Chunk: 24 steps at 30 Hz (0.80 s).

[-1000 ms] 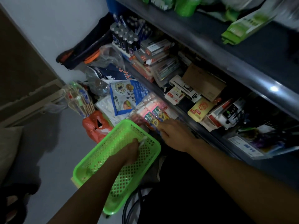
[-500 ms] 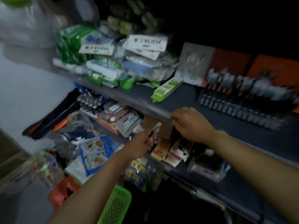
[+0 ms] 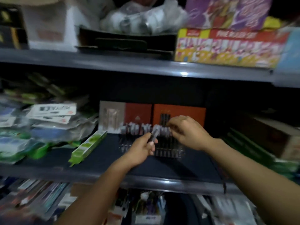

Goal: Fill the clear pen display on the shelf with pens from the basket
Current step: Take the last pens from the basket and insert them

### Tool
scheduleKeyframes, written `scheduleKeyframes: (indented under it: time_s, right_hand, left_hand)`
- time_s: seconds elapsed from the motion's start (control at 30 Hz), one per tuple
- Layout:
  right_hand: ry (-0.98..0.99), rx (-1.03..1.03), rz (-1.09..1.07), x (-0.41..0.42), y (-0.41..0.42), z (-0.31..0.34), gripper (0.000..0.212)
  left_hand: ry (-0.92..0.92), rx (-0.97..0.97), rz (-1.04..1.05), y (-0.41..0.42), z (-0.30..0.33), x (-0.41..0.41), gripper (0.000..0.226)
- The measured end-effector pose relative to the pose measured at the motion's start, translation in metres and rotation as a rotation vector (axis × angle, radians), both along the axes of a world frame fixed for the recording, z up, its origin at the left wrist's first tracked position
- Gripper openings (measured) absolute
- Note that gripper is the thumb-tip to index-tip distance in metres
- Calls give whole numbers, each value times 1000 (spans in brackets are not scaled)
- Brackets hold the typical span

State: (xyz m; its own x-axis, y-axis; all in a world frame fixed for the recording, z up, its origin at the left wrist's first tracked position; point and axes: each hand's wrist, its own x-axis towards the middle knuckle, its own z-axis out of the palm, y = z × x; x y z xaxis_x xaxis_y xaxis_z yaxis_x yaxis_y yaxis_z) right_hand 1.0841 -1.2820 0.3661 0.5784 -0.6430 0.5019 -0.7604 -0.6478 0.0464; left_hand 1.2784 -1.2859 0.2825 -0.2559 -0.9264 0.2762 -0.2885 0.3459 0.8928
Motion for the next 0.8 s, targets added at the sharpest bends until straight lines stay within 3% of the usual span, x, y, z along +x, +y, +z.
scheduleKeyframes:
  time_s: [0.17, 0.33, 0.57, 0.8]
  right_hand:
    - [-128, 66, -42, -34, -1, 11, 20]
    - [-115, 125, -42, -46, -6, 8, 13]
    - [-196, 158, -51, -49, -13, 8, 7]
    - [-389, 79, -102, -58, -22, 36, 10]
  left_hand:
    - [-63, -36, -80, -15, 10, -53, 20]
    - [-82, -25, -118, -21, 7, -79, 26]
    - [-165, 12, -88, -30, -3, -74, 25]
    - [-128, 67, -32, -39, -17, -45, 23]
